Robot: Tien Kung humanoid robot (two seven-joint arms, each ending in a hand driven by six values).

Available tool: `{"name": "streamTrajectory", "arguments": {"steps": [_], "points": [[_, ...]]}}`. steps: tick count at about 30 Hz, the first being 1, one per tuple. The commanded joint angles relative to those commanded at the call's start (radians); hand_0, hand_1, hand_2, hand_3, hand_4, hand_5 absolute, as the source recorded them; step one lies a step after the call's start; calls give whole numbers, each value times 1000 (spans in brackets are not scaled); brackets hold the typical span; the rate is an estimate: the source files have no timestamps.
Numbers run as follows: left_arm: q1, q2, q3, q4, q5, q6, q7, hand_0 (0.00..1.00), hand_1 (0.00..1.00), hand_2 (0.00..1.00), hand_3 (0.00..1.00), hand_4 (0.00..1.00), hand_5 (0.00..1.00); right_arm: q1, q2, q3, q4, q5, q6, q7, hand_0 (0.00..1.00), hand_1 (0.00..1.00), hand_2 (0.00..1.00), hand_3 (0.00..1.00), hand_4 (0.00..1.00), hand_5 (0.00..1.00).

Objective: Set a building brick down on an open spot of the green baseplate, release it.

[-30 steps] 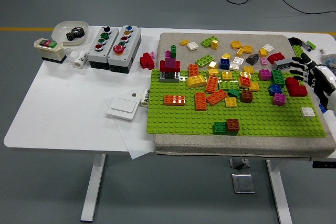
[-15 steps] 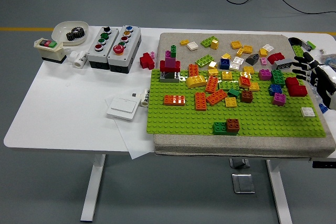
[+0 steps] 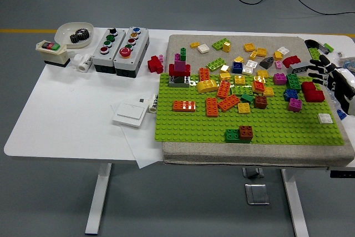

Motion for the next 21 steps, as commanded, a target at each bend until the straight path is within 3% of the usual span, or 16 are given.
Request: {"name": "streamTrajectory", "arguments": {"steps": [5,6,7,9,12,13,16,21], "points": [[-4,-3,12,1,-23,4,-8,734,745,777,651,774,729,6,-6,-1,2,-21,-11,5,867,803,814,802,998,998],[-5,-3,14,2,-29,5,-10,734,745,777,651,774,729,8,-8,-2,2,-45,-28,10,867,803,814,802,998,998],[-6,-3,15,2,-32,5,-11,734,744,777,650,774,730,9,-8,-3,3,-56,-35,13,819,753,777,777,998,928],[-7,-4,17,4,-37,6,-12,734,744,777,650,774,730,12,-10,-8,2,-127,-81,33,819,753,777,777,998,928],[-8,-5,18,4,-41,7,-13,734,744,777,650,774,730,14,-11,-13,-1,-207,-105,50,819,753,777,777,998,928],[-9,-5,19,3,-42,7,-13,734,743,777,651,774,730,15,-11,-14,-3,-247,-111,57,792,729,759,749,996,787],[-11,-5,21,2,-43,8,-14,734,743,777,651,774,730,15,-9,-14,-5,-305,-113,61,792,729,759,749,996,787],[-17,-6,19,2,-39,7,-12,734,744,777,651,773,729,14,-2,-12,-8,-287,-99,58,795,735,763,755,993,755]]}}
